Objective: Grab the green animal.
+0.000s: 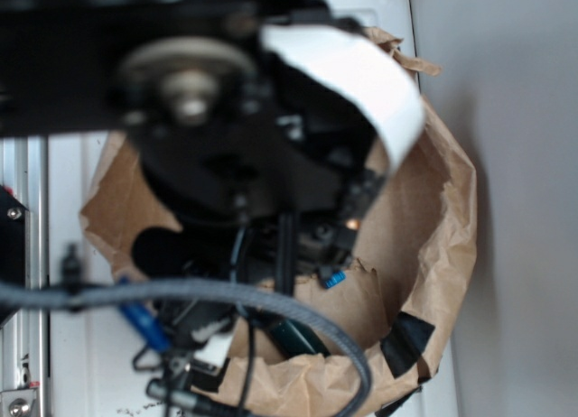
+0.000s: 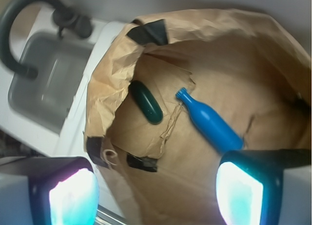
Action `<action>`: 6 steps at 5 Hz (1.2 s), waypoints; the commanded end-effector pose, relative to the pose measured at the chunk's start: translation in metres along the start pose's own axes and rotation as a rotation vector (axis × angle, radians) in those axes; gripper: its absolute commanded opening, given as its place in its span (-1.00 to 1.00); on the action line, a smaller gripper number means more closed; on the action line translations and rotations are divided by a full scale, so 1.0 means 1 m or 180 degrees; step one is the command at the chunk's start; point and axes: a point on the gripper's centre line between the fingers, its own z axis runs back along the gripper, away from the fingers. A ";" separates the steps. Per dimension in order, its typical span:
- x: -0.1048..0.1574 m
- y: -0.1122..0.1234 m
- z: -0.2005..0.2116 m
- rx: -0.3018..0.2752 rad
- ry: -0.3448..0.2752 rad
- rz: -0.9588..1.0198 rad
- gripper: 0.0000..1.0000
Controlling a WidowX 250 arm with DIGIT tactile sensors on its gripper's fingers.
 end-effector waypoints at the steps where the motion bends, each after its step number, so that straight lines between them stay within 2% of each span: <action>1: 0.005 -0.003 0.013 0.0081 -0.0148 -0.0002 1.00; 3: 0.005 -0.003 0.013 0.0081 -0.0148 -0.0002 1.00; 4: -0.003 0.015 -0.017 0.0225 -0.0282 -0.0020 1.00; 5: -0.008 0.031 -0.041 0.0433 -0.0322 -0.0125 1.00; 6: -0.011 0.045 -0.063 0.0552 -0.0241 -0.0176 1.00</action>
